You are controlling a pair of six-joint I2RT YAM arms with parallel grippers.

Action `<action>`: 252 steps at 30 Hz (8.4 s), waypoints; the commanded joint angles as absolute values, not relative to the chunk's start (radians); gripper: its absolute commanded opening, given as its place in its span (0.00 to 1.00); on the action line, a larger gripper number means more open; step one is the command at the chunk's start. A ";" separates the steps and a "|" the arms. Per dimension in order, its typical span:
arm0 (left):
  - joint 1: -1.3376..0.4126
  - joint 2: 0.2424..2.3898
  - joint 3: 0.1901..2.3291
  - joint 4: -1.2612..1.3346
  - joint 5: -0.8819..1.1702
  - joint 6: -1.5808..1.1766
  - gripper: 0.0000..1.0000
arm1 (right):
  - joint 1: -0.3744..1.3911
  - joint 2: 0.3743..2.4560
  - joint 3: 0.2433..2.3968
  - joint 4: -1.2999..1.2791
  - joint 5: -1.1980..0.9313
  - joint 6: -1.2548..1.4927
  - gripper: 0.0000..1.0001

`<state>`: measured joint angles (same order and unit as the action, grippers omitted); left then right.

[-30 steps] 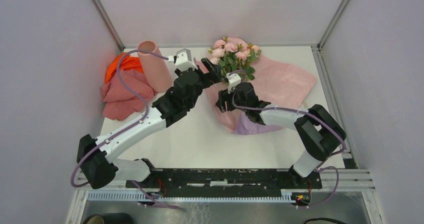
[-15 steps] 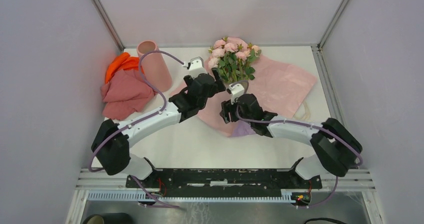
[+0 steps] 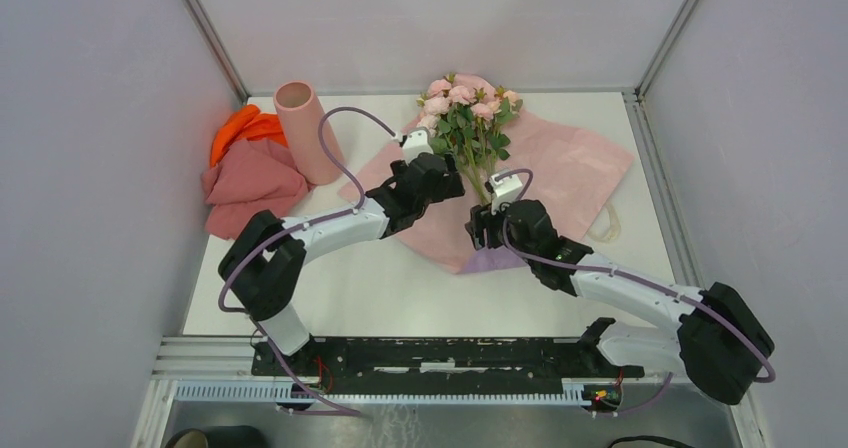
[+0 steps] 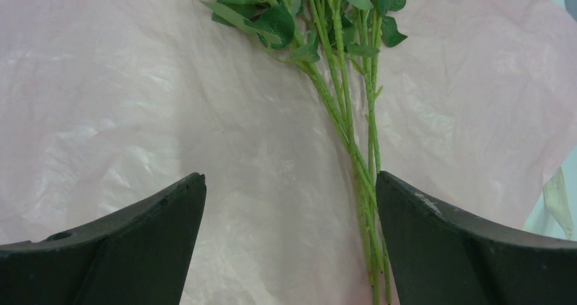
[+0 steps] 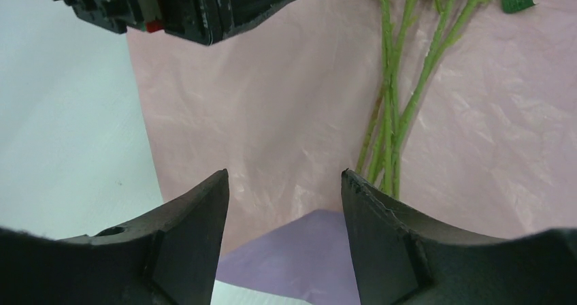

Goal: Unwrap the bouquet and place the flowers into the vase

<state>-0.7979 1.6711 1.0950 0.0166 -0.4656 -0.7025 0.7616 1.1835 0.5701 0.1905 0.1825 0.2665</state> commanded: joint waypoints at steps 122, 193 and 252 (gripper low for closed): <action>-0.775 1.285 0.708 0.101 -0.221 -0.811 1.00 | 0.470 1.565 1.032 0.136 0.044 0.127 0.00; -0.716 1.719 0.940 0.843 0.112 -1.037 0.02 | 0.604 1.172 0.790 0.161 0.053 0.124 0.00; -0.614 1.304 1.345 0.402 -0.706 0.185 0.02 | 0.552 1.156 0.647 0.287 0.151 0.123 0.63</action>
<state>-0.6601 1.2812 1.1919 0.3450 -0.6617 0.0380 0.5598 1.1847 0.6708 0.2855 0.1303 0.1322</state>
